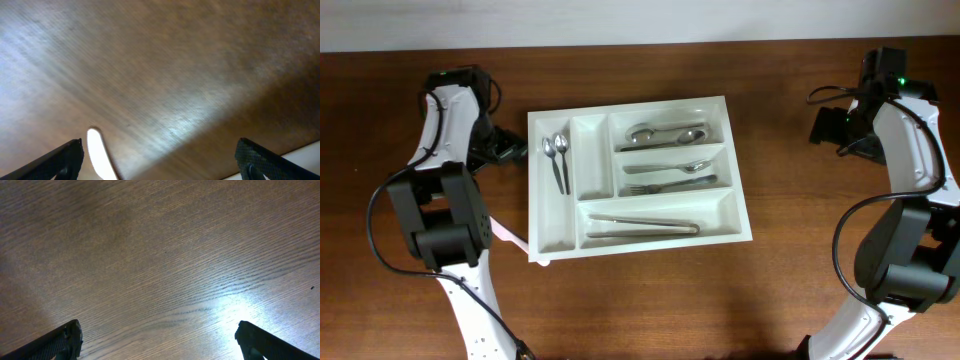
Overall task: Pack container
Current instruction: 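Move the left gripper back left and down toward the white plastic knife, then lower the left gripper over the white plastic knife handle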
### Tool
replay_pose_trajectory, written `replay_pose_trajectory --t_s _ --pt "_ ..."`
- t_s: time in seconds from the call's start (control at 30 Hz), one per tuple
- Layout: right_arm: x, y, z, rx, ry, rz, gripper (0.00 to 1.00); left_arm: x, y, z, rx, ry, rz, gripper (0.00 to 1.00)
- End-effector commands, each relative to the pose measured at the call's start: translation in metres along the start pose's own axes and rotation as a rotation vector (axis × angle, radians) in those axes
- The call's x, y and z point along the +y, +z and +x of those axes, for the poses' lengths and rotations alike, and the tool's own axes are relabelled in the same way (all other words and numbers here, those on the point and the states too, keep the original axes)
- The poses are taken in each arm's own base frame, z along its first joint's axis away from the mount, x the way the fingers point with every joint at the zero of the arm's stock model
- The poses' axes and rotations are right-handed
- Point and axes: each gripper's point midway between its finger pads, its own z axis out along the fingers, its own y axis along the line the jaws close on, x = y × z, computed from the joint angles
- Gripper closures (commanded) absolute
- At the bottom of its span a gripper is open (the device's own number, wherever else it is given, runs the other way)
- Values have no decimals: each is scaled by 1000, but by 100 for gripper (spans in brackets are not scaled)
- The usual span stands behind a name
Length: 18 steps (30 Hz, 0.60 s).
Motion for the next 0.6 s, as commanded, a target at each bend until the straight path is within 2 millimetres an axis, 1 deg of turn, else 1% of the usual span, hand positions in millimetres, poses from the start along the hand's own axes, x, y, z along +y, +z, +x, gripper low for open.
replay_pose_trajectory --t_s 0.0,0.17,0.3,0.37,0.47,0.57 --pt "-2 -3 -6 -15 17 0 1 -6 -10 2 -24 14 30 1" --pt "-1 -3 -6 -15 17 0 1 -7 -21 -5 -78 -8 57 1" --pt "-1 -3 -6 -15 17 0 1 -2 -32 -12 -146 -23 72 1" --pt "-1 -3 -6 -15 17 0 1 1 -35 -13 -171 -29 77 1" --pt "-1 -3 -6 -15 17 0 1 5 -34 -12 -194 -49 85 1" --pt "-2 -3 -6 -15 17 0 1 15 -26 -3 -188 -125 68 1"
